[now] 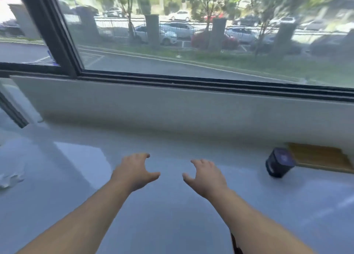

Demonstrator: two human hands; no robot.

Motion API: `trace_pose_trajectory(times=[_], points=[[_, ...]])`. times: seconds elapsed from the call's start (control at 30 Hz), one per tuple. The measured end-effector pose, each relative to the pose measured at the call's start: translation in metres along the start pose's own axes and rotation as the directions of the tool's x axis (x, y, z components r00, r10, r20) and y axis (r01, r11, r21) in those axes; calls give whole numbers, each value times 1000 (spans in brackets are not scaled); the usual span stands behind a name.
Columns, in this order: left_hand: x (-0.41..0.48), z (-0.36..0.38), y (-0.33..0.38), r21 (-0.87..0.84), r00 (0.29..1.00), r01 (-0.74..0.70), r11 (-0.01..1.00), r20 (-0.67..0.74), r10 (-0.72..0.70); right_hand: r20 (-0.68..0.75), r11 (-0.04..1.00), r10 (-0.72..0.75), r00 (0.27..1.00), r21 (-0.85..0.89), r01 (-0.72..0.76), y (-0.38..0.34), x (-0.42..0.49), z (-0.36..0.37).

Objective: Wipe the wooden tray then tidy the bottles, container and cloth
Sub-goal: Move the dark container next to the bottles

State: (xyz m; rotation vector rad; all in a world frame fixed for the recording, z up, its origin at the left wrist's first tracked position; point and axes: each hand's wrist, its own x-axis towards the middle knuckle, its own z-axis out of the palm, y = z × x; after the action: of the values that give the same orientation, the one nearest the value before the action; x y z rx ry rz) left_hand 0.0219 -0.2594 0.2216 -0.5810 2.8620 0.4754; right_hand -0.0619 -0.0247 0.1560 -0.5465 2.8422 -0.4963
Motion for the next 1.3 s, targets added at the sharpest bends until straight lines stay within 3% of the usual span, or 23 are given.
trace_pose_trajectory(times=[0.17, 0.37, 0.6, 0.7, 0.87, 1.2, 1.3], points=[[58, 66, 185, 51, 963, -244, 968, 126, 237, -14, 969, 242, 970, 50, -241, 171, -13, -33], [99, 136, 346, 51, 892, -406, 912, 236, 384, 1, 841, 523, 852, 167, -515, 329, -32, -61], [135, 200, 475, 42, 809, -561, 826, 238, 538, 72, 681, 659, 749, 365, -635, 424, -22, -56], [151, 217, 501, 79, 783, -604, 793, 243, 573, 116, 593, 664, 738, 520, -615, 434, -4, -48], [172, 237, 512, 126, 770, -614, 779, 311, 557, 256, 350, 648, 717, 736, -579, 434, 20, -40], [167, 230, 479, 2, 782, -595, 804, 233, 578, 429, 38, 613, 663, 822, -568, 407, 35, -38], [161, 208, 445, 7, 808, -567, 823, 198, 555, 463, 11, 560, 687, 825, -565, 373, 40, -41]])
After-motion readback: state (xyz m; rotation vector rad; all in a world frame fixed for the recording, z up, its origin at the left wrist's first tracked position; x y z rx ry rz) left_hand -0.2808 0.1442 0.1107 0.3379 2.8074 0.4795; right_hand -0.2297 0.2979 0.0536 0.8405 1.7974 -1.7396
